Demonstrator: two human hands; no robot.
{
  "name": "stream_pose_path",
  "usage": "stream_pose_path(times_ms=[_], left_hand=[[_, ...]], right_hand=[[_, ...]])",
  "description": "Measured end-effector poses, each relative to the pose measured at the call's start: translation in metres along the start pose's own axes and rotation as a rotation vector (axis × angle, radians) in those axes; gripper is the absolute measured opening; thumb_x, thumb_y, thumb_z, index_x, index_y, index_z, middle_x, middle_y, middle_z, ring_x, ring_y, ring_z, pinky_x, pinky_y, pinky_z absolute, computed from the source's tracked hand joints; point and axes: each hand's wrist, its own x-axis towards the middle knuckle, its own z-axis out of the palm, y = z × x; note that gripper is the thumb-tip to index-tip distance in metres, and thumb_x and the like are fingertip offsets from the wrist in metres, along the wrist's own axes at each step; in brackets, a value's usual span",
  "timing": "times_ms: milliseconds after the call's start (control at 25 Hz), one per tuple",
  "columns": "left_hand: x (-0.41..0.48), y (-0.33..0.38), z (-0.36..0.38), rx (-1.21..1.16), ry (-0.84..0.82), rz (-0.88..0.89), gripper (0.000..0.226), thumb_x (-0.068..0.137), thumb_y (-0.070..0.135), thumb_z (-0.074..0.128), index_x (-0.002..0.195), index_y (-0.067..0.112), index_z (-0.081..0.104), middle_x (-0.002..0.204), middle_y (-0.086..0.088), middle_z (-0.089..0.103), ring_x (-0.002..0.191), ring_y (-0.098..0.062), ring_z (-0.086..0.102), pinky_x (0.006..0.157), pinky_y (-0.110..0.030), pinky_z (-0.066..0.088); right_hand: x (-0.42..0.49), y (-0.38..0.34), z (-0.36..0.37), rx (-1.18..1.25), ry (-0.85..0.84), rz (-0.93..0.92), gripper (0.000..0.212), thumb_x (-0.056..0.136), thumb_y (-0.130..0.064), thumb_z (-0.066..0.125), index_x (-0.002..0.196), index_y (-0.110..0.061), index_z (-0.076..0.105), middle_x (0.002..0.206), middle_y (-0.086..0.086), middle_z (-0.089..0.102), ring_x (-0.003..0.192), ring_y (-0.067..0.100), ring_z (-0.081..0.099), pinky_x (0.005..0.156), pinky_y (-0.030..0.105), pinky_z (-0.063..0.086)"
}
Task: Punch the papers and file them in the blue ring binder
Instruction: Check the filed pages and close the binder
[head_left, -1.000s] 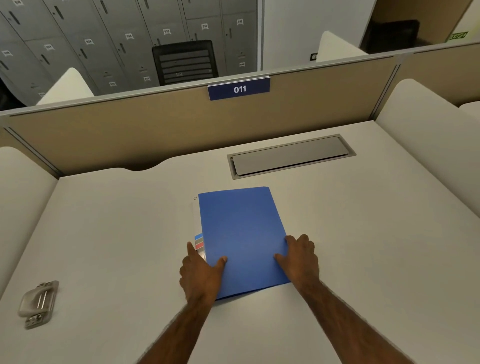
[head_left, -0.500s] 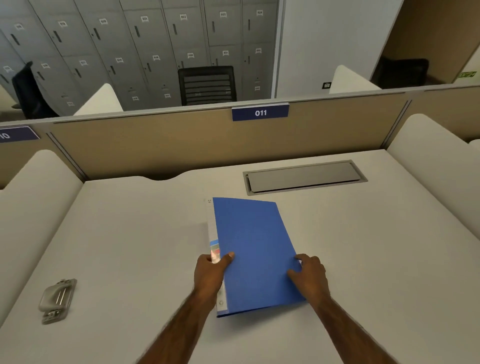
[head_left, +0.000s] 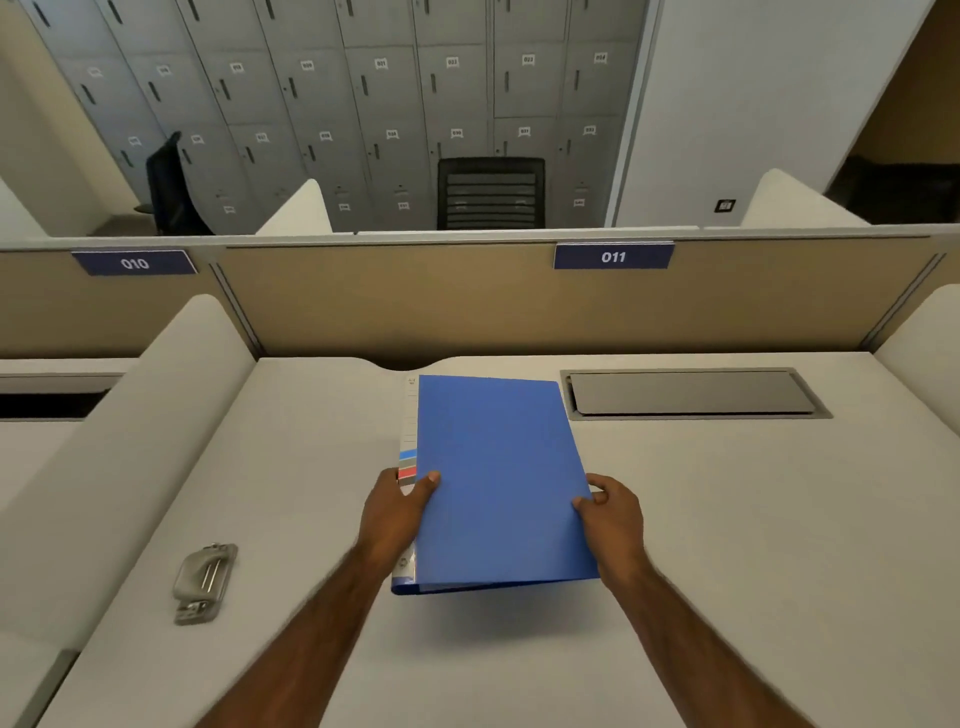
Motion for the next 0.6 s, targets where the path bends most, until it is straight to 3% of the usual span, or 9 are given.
stream_pose_path(times_ms=[80, 240, 360, 600], left_hand=[[0.025, -0.003, -0.012, 0.051, 0.033, 0.022, 0.051, 0.081, 0.055, 0.065, 0.118, 0.021, 0.058, 0.113, 0.002, 0.071, 0.09, -0.016, 0.071, 0.077, -0.035, 0.059], [0.07, 0.0, -0.019, 0.108, 0.092, 0.061, 0.043, 0.095, 0.033, 0.061, 0.129, 0.013, 0.046, 0.119, -0.002, 0.06, 0.095, -0.017, 0.061, 0.07, -0.024, 0.047], [0.11, -0.007, -0.014, 0.152, 0.097, 0.065, 0.045, 0.096, 0.032, 0.058, 0.134, 0.012, 0.041, 0.127, -0.005, 0.057, 0.098, -0.017, 0.057, 0.079, -0.031, 0.047], [0.161, -0.019, 0.002, 0.209, 0.12, 0.057, 0.049, 0.098, 0.031, 0.055, 0.14, 0.014, 0.037, 0.131, -0.007, 0.058, 0.096, -0.017, 0.054, 0.081, -0.032, 0.045]], right_hand=[[0.011, -0.014, 0.025, 0.009, -0.001, -0.008, 0.035, 0.087, -0.003, 0.055, 0.12, -0.013, 0.064, 0.106, 0.004, 0.069, 0.085, 0.014, 0.064, 0.062, 0.023, 0.045], [0.045, -0.032, 0.069, -0.025, 0.008, -0.023, 0.037, 0.086, -0.002, 0.053, 0.121, -0.01, 0.063, 0.109, 0.006, 0.068, 0.09, 0.02, 0.064, 0.065, 0.025, 0.047], [0.075, -0.034, 0.092, -0.073, 0.024, -0.023, 0.037, 0.087, 0.0, 0.051, 0.122, -0.008, 0.062, 0.109, 0.006, 0.068, 0.092, 0.023, 0.063, 0.075, 0.028, 0.045], [0.117, -0.03, 0.117, -0.165, 0.05, -0.059, 0.037, 0.089, 0.004, 0.046, 0.121, -0.004, 0.062, 0.112, 0.009, 0.068, 0.089, 0.022, 0.06, 0.077, 0.027, 0.048]])
